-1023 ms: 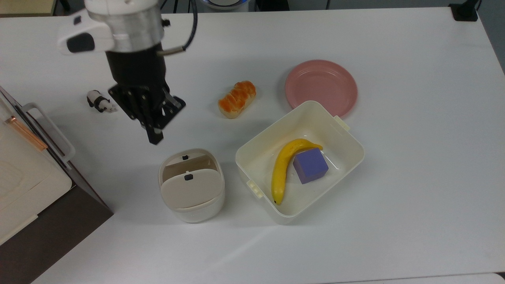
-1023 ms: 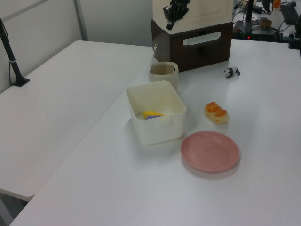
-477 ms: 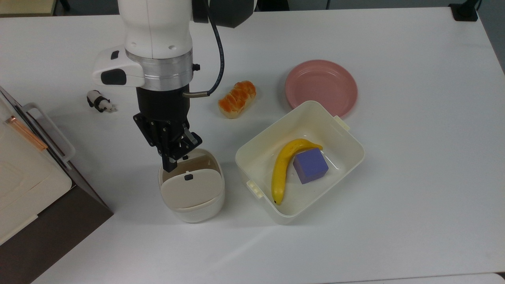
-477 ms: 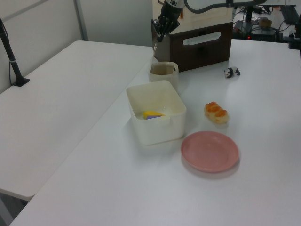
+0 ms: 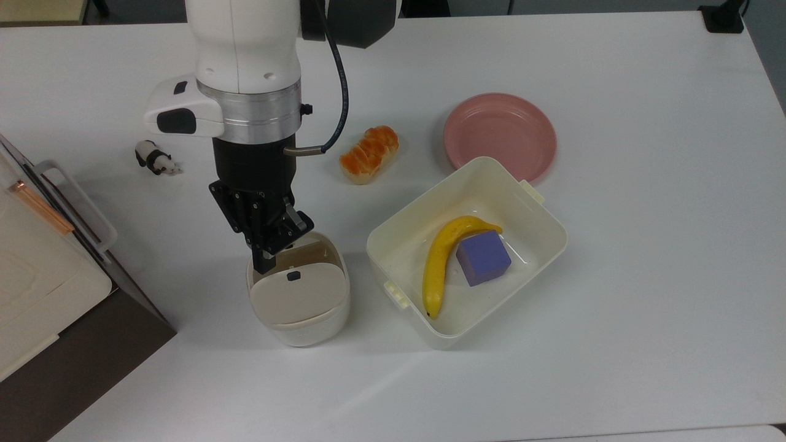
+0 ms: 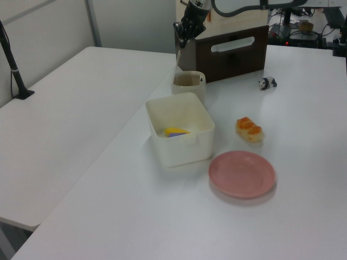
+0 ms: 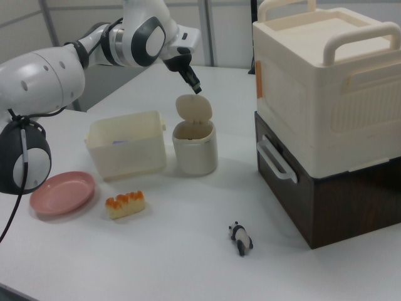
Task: Close the trash can
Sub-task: 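Push the raised lid with the gripper, tipping it toward the can opening, then press the lid down flat onto the can rim with the gripper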
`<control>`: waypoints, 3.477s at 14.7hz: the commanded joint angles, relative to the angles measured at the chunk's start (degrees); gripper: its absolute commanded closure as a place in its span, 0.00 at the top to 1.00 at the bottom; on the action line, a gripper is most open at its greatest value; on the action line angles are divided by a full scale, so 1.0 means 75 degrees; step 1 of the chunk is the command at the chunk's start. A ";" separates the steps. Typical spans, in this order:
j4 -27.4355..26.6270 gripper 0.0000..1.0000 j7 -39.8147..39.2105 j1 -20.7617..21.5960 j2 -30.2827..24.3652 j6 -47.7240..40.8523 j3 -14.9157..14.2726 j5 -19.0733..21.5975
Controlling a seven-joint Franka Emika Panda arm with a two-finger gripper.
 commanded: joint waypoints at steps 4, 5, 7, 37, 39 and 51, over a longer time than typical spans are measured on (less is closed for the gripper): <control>0.0070 0.00 0.0885 0.0078 0.0157 0.0569 -0.0029 -0.0260; 0.0059 0.00 0.0922 0.0078 0.0168 0.0686 -0.0029 -0.0306; 0.0070 0.00 0.0969 0.0171 0.0296 0.0722 -0.0029 -0.0412; -0.0961 0.00 -0.0764 0.0184 -0.0569 -0.0846 0.0193 -0.0951; -0.1008 0.00 -0.0812 0.0149 -0.0593 -0.0965 0.0193 -0.0986; -0.1874 0.00 -0.0730 0.0219 -0.0640 -0.0836 0.0240 -0.1888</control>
